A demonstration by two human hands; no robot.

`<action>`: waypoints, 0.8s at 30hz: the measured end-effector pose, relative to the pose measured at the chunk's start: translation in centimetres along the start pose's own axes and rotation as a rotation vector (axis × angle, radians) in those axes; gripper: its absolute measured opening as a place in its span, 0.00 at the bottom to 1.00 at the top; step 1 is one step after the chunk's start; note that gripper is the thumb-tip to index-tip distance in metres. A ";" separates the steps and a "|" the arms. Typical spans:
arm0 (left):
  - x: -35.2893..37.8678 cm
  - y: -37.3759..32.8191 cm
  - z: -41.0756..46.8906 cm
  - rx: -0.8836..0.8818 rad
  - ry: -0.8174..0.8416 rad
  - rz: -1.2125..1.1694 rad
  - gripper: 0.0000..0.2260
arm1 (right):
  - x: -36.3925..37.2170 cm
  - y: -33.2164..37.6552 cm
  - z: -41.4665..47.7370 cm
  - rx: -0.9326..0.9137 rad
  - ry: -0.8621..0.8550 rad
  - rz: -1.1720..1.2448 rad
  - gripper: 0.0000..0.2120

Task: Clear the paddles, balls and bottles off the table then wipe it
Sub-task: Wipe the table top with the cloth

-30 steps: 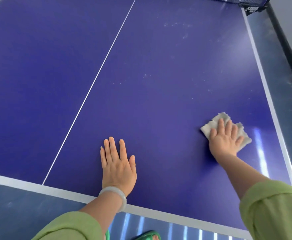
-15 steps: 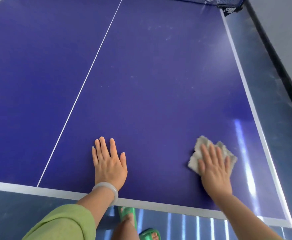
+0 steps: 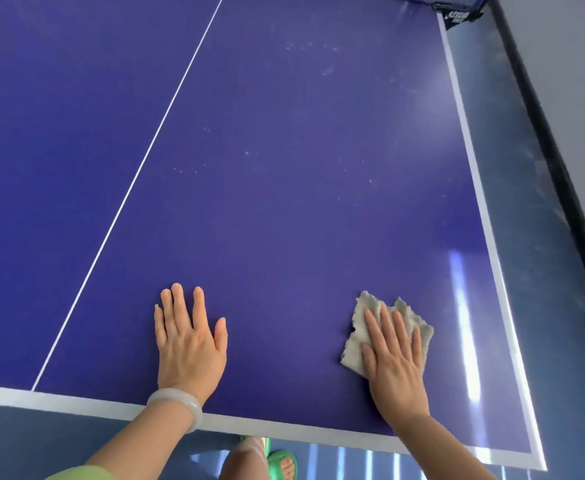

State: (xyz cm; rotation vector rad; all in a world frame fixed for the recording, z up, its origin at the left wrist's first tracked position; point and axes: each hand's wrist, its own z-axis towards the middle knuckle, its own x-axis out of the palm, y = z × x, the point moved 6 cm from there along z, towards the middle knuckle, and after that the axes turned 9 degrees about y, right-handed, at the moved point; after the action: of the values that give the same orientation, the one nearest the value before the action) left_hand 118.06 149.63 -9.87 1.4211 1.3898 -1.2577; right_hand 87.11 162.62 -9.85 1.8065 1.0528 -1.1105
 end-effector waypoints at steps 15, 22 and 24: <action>1.3 -21.0 -4.0 0.239 0.142 -0.120 0.28 | -4.1 -6.2 8.4 0.164 0.060 0.100 0.26; 3.4 -26.0 -5.9 -0.054 0.083 -0.139 0.31 | -1.6 -9.8 -1.1 -0.245 0.008 -0.034 0.26; 3.7 -26.1 -5.9 -0.085 0.067 -0.086 0.32 | -1.2 -11.8 -3.2 -0.337 0.010 -0.086 0.25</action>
State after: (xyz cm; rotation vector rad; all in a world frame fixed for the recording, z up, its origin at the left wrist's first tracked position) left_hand 92.76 159.05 -9.34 1.3694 1.5457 -1.1996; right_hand 76.98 169.65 -9.71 1.5131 1.2513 -0.9098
